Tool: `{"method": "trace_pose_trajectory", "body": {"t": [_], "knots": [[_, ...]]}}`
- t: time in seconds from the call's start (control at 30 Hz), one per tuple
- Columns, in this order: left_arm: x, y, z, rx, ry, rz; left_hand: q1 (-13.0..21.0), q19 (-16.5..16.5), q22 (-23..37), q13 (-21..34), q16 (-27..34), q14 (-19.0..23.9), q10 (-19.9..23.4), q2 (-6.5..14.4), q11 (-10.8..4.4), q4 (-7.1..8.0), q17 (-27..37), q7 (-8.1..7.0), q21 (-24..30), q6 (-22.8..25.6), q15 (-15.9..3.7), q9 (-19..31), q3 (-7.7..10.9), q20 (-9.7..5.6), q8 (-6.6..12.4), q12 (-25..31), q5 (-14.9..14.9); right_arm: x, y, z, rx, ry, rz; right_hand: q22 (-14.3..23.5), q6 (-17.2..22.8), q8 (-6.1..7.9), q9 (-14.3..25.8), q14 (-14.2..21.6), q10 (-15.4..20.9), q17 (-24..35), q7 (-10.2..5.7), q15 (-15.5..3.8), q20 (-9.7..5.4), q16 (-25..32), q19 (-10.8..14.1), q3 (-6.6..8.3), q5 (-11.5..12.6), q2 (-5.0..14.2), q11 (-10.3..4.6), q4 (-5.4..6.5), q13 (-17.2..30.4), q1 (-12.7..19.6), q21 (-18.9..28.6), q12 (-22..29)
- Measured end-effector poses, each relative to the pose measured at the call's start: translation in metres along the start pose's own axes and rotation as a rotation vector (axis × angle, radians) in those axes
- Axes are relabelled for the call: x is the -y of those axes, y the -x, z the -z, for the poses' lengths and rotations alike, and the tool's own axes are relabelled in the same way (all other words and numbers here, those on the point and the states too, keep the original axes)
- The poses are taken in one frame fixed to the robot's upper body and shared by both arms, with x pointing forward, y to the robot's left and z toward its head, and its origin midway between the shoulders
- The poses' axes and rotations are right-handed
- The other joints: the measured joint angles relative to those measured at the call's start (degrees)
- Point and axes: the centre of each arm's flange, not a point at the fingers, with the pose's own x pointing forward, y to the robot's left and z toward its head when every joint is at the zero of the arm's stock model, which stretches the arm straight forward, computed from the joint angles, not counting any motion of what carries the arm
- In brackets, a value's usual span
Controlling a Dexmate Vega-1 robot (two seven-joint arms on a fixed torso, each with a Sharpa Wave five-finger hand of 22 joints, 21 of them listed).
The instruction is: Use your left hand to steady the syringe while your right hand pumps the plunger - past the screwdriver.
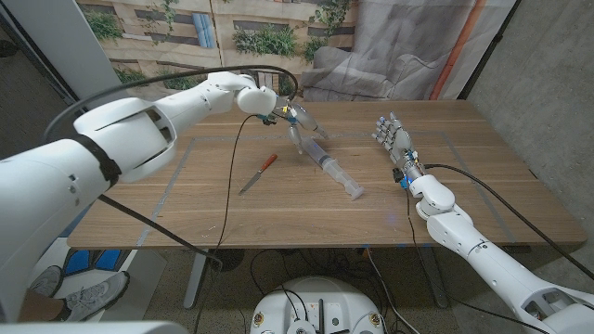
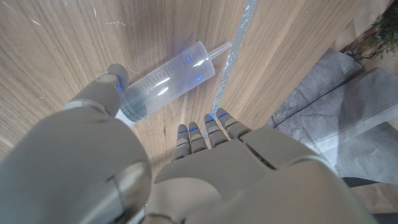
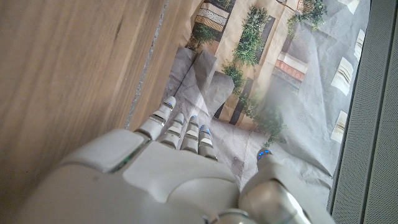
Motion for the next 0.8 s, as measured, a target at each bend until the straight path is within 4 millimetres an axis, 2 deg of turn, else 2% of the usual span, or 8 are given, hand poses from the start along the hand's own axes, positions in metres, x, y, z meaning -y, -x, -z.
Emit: {"method": "trace_pose_trajectory", "body": {"t": [0.13, 0.47, 0.8], "knots": [[0.005, -0.006, -0.001, 0.004, -0.001, 0.008, 1.25, 1.46, -0.05, 0.00, 0.25, 0.81, 0.38, 0.11, 0.16, -0.02, 0.00, 0.12, 0.28, 0.13, -0.05, 0.00, -0.02, -0.02, 0.00, 0.46, 0.12, 0.001, 0.000, 0.000, -0.002, 0.000, 0.001, 0.00, 0.00, 0.00, 0.00, 0.00, 0.00, 0.00, 0.00, 0.00, 0.00, 0.00, 0.00, 0.00, 0.00, 0.00, 0.00, 0.00, 0.00, 0.00, 0.00, 0.00], [0.012, -0.017, -0.004, 0.008, -0.014, 0.008, 3.67, 5.83, 0.00, 0.00, 0.49, 3.32, 3.00, 0.43, -0.96, -0.25, 0.00, -0.20, 0.86, 2.44, -0.03, 0.00, -0.69, -0.01, 0.84, 0.90, 0.27, 0.001, 0.000, 0.000, -0.002, 0.000, 0.002, 0.00, 0.00, 0.00, 0.00, 0.00, 0.00, -0.21, 0.00, 0.00, 0.00, 0.00, 0.00, 0.16, 0.00, 0.00, 0.00, -0.16, 0.00, 0.00, 0.00, 0.00], [0.019, -0.025, -0.008, 0.004, -0.029, 0.000, 6.51, 11.93, 0.00, 0.00, 0.49, 6.88, 6.20, -0.17, -2.67, 0.00, -0.14, -1.18, 1.23, 5.48, 0.12, 0.00, -2.68, -0.20, 1.64, 1.34, 0.27, 0.002, 0.002, 0.001, -0.004, 0.000, 0.004, 0.00, 0.00, 0.00, 0.00, 0.00, 0.00, -0.27, 0.00, 0.00, 0.00, 0.22, 0.00, 0.32, -0.02, 0.00, 0.00, -0.32, 0.00, 0.00, 0.00, 0.00]]}}
